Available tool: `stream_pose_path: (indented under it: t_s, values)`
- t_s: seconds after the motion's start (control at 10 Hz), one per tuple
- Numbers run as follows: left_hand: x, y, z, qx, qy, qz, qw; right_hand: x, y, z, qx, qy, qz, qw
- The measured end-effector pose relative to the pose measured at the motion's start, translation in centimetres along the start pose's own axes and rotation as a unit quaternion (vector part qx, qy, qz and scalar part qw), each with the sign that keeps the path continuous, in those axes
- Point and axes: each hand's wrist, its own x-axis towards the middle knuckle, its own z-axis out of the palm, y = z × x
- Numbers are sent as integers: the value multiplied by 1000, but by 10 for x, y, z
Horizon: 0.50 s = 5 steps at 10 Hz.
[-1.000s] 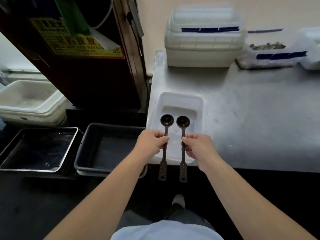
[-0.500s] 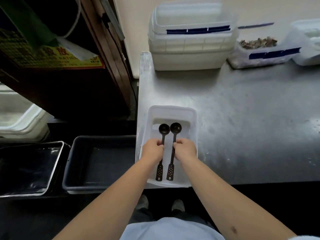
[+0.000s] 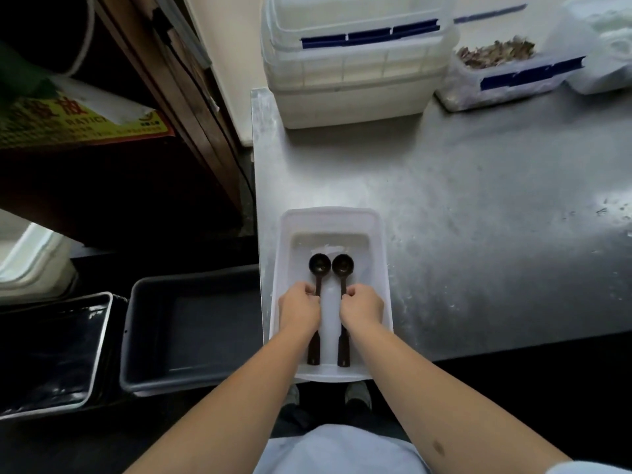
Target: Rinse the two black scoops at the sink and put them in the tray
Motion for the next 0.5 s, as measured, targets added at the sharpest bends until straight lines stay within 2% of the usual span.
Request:
stream_pose_path:
  t_s: [0.3, 0.4, 0.5]
  values:
    - [-2, 4, -2, 1, 0, -2, 1000, -3, 0, -3, -9, -5, -5, 1000]
    - [-4, 10, -6, 1, 11, 22, 1000, -7, -3, -7, -7, -23, -7, 1000]
    - [-15, 14, -18, 2, -1, 118, 993, -15, -7, -12, 32, -35, 6, 999]
